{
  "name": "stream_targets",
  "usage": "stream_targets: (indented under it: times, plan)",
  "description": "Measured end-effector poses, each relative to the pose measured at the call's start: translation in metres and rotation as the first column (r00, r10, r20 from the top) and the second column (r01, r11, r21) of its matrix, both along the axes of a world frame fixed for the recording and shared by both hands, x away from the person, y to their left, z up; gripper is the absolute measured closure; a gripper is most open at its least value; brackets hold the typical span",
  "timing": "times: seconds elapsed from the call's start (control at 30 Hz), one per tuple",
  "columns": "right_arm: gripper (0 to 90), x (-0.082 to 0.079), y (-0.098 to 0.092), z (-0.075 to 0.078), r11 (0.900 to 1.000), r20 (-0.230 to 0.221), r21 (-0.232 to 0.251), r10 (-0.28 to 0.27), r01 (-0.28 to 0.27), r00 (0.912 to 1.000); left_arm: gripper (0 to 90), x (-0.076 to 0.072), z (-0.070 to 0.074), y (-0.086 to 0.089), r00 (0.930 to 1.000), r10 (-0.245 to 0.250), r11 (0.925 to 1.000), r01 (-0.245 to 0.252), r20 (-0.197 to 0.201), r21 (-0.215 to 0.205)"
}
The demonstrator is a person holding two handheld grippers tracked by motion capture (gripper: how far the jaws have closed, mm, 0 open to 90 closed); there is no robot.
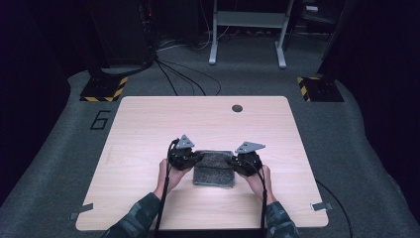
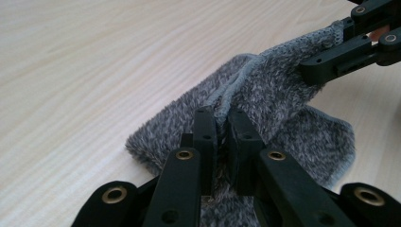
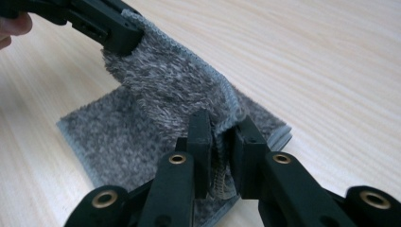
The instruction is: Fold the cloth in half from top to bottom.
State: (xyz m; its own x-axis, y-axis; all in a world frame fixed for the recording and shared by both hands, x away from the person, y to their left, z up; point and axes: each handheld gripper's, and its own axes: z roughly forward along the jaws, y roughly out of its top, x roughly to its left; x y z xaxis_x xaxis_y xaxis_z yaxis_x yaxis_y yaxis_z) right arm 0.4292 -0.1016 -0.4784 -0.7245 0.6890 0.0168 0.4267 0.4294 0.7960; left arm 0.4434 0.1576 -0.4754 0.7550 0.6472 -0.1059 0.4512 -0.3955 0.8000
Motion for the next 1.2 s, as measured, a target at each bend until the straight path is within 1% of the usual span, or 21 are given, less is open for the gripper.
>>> stream_targets:
  times: [0.07,0.13,0.17,0.2,0.27,0.33,0.4,0.43,0.5,0.57,0.6,0.63,0.7,0.73,0.8,0.87,0.9,0.93,1.03,1.13,1.2]
  plan:
    - [79.0,-0.004,0.000,-0.002,1.000,-0.011,-0.011,0.003,-0.003,0.9999,80.4,-0.002,-0.002,0.001,0.9995,-0.023,0.9997,0.023,-0.024,0.001]
    - [74.1,-0.009,0.000,-0.004,1.000,-0.023,-0.017,0.015,-0.015,0.9996,75.1,-0.005,-0.004,0.000,0.9983,-0.038,0.9993,0.037,-0.044,-0.008]
    - [71.5,-0.012,0.000,-0.004,1.000,-0.022,-0.014,0.017,-0.017,0.9996,71.5,-0.008,-0.005,0.000,0.9976,-0.047,0.9989,0.047,-0.052,-0.005]
    - [64.7,-0.016,-0.001,-0.004,1.000,-0.031,-0.007,0.025,-0.025,0.9992,65.6,-0.011,-0.006,0.000,0.9969,-0.051,0.9987,0.051,-0.060,-0.004]
    - [59.3,-0.023,-0.004,-0.003,0.999,-0.036,0.011,0.035,-0.035,0.9987,55.0,-0.018,-0.005,0.003,0.9958,-0.053,0.9986,0.052,-0.074,-0.011]
    - [50.2,-0.030,-0.008,0.000,0.999,-0.039,0.028,0.037,-0.035,0.9986,45.3,-0.027,-0.001,0.008,0.9964,-0.047,0.9987,0.046,-0.070,-0.022]
    - [43.0,-0.038,-0.015,0.005,0.997,-0.039,0.060,0.040,-0.038,0.9984,38.8,-0.036,0.005,0.015,0.9975,-0.034,0.9988,0.032,-0.062,-0.038]
    - [37.8,-0.040,-0.018,0.008,0.997,-0.033,0.073,0.031,-0.028,0.9990,36.5,-0.039,0.008,0.018,0.9981,-0.034,0.9985,0.031,-0.052,-0.045]
    - [33.4,-0.041,-0.022,0.012,0.996,-0.041,0.091,0.022,-0.019,0.9989,33.5,-0.041,0.011,0.022,0.9992,-0.012,0.9988,0.010,-0.037,-0.048]
    - [28.6,-0.040,-0.024,0.014,0.995,-0.037,0.098,-0.004,0.008,0.9993,32.0,-0.038,0.013,0.025,0.9994,0.021,0.9989,-0.022,-0.028,-0.041]
    - [26.0,-0.037,-0.024,0.014,0.995,-0.044,0.093,-0.021,0.025,0.9988,30.9,-0.034,0.011,0.025,0.9986,0.030,0.9984,-0.032,-0.043,-0.046]
    - [24.2,-0.033,-0.024,0.013,0.996,-0.047,0.082,-0.035,0.039,0.9983,30.3,-0.030,0.009,0.024,0.9981,0.042,0.9987,-0.044,-0.045,-0.027]
    - [20.3,-0.026,-0.020,0.007,0.994,-0.061,0.071,-0.081,0.085,0.9949,28.0,-0.022,-0.001,0.020,0.9953,0.054,0.9983,-0.055,-0.080,-0.015]
    - [18.1,-0.023,-0.017,0.001,0.993,-0.067,0.044,-0.110,0.113,0.9917,27.2,-0.021,-0.005,0.018,0.9948,0.056,0.9984,-0.057,-0.085,-0.005]
    - [16.6,-0.020,-0.013,-0.005,0.991,-0.066,0.008,-0.131,0.132,0.9891,25.4,-0.020,-0.015,0.014,0.9927,0.058,0.9983,-0.057,-0.105,0.016]
    - [15.6,-0.019,-0.008,-0.015,0.988,-0.087,-0.035,-0.155,0.152,0.9841,24.2,-0.022,-0.023,0.012,0.9921,0.061,0.9965,-0.054,-0.109,0.064]
    - [15.5,-0.019,-0.005,-0.019,0.986,-0.079,-0.059,-0.161,0.157,0.9838,23.9,-0.022,-0.027,0.012,0.9915,0.056,0.9960,-0.047,-0.118,0.076]
    - [15.5,-0.021,-0.004,-0.022,0.984,-0.081,-0.082,-0.163,0.157,0.9832,23.2,-0.023,-0.030,0.012,0.9918,0.060,0.9942,-0.050,-0.112,0.095]
    - [15.3,-0.024,-0.002,-0.030,0.979,-0.079,-0.116,-0.179,0.169,0.9806,23.2,-0.027,-0.037,0.011,0.9916,0.061,0.9882,-0.044,-0.114,0.147]
    - [15.1,-0.026,-0.001,-0.036,0.975,-0.069,-0.138,-0.185,0.174,0.9803,23.2,-0.031,-0.040,0.009,0.9939,0.058,0.9828,-0.040,-0.094,0.180]
    - [15.0,-0.028,-0.001,-0.038,0.974,-0.069,-0.143,-0.187,0.176,0.9800,23.2,-0.033,-0.041,0.007,0.9945,0.065,0.9812,-0.049,-0.082,0.186]
